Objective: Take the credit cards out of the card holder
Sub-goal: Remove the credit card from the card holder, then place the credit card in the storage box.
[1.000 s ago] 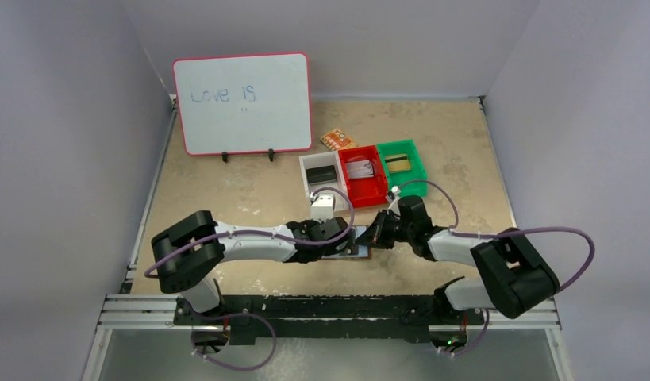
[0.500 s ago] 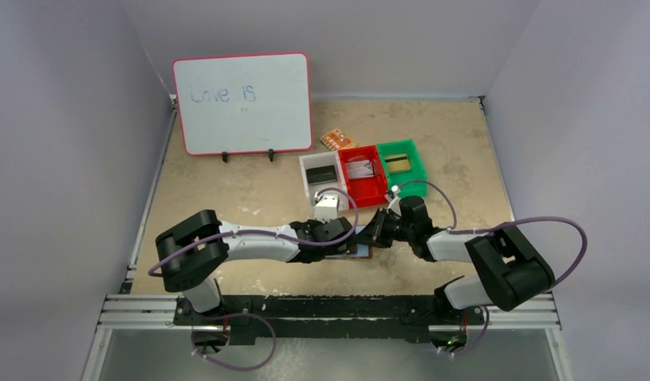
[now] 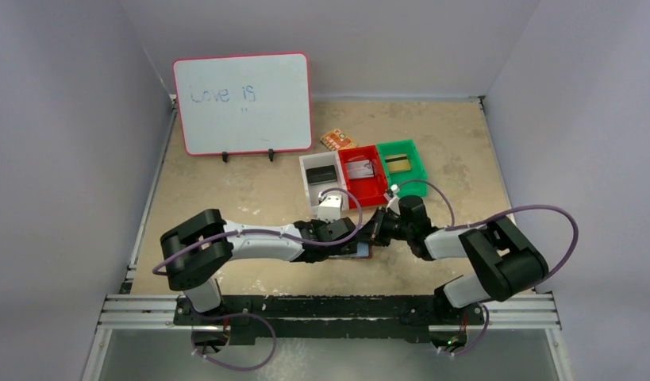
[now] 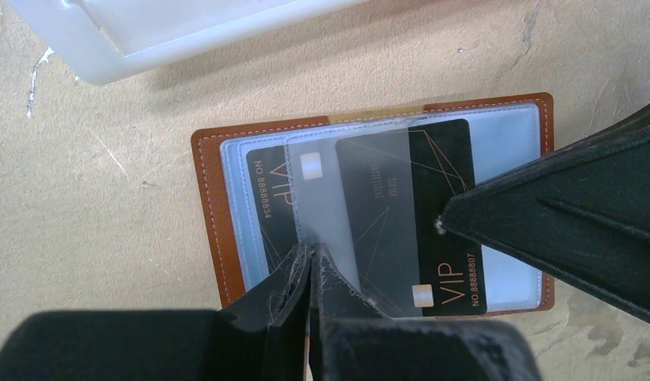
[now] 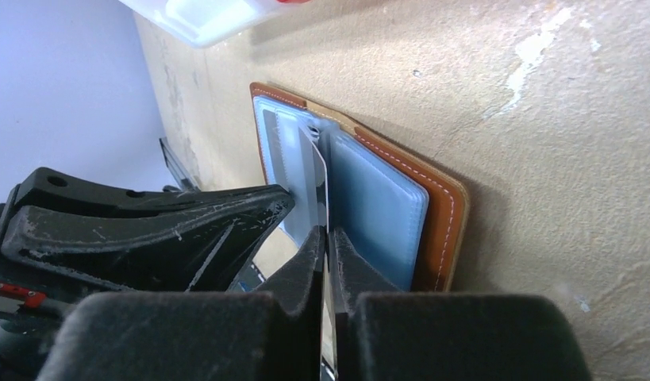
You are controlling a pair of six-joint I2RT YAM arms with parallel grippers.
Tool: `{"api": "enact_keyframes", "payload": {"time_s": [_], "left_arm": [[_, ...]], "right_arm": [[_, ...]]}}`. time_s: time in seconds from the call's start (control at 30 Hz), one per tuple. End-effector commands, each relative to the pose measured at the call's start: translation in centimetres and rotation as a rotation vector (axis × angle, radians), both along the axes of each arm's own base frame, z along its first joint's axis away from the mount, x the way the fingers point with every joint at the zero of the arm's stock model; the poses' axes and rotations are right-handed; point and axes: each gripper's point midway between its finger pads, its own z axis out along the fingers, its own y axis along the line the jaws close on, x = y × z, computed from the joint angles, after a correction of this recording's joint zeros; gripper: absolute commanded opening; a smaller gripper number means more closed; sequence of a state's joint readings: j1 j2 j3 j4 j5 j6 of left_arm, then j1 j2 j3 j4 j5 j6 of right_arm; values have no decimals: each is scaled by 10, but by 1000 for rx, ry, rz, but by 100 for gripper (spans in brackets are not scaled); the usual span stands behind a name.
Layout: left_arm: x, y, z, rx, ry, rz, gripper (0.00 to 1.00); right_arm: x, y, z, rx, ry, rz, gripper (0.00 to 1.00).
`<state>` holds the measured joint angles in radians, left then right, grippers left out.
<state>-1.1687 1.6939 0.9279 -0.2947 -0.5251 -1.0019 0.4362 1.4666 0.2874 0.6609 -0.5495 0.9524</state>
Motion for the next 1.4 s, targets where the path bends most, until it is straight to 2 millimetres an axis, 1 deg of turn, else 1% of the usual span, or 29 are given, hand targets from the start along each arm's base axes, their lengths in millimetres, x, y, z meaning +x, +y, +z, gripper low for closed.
{"api": "enact_keyframes", "payload": {"time_s": [0.0, 0.07, 0.17, 0.23, 0.27, 0.33, 0.43, 0.53, 0.57, 0.6, 0.63, 0.7, 0.77, 0.87, 0.93, 1.0, 1.1, 1.13, 1.2, 1.27, 1.3, 1.37], "left_arm": [[-16, 18, -27, 105, 78, -12, 0], [-16, 20, -26, 111, 76, -9, 0], [-16, 21, -26, 112, 75, -8, 0], [-15, 20, -24, 105, 71, -8, 0], [-15, 19, -22, 101, 68, -9, 0], [-14, 16, -17, 84, 62, -10, 0], [-11, 8, -4, 38, 46, -19, 0], [-8, -5, 17, -29, 24, -33, 0], [-7, -7, 24, -50, 15, -34, 0], [-6, -9, 31, -64, 6, -34, 0], [-4, -9, 39, -77, -7, -29, 0], [0, -5, 53, -91, -35, -12, 1], [4, 2, 64, -104, -54, 9, 3], [11, 22, 77, -97, -86, 69, 4], [14, 41, 82, -79, -104, 115, 5], [18, 62, 89, -77, -117, 163, 8], [23, 97, 85, -61, -107, 239, 16], [25, 109, 84, -62, -102, 262, 19], [28, 129, 81, -68, -89, 307, 28], [30, 147, 81, -74, -80, 345, 37], [31, 156, 82, -73, -79, 364, 41], [32, 170, 84, -81, -81, 399, 52]], "right_arm": [[-2, 1, 9, 20, -15, 20, 0], [-1, -6, 8, -31, -21, -8, 0], [3, -22, 13, -137, -51, -50, 0], [7, -33, 21, -206, -90, -70, 0], [9, -38, 28, -234, -117, -81, 0], [15, -49, 49, -277, -189, -117, 0], [21, -59, 85, -312, -317, -137, 0], [31, -64, 133, -323, -522, -137, 0], [37, -68, 150, -334, -606, -157, 0], [43, -72, 167, -342, -686, -179, 0], [44, -71, 181, -331, -758, -179, 0], [48, -69, 201, -323, -879, -162, 0], [53, -64, 212, -326, -960, -138, 0], [63, -49, 217, -347, -1044, -37, 0], [71, -39, 217, -394, -1089, 38, 0], [82, -29, 218, -458, -1132, 81, 0], [90, -7, 223, -563, -1248, 172, 0], [92, 1, 222, -599, -1287, 214, 0], [101, 17, 211, -663, -1317, 300, 0], [114, 25, 201, -733, -1312, 340, 0], [120, 30, 202, -766, -1321, 355, 0], [126, 41, 194, -837, -1341, 430, 0]]}}
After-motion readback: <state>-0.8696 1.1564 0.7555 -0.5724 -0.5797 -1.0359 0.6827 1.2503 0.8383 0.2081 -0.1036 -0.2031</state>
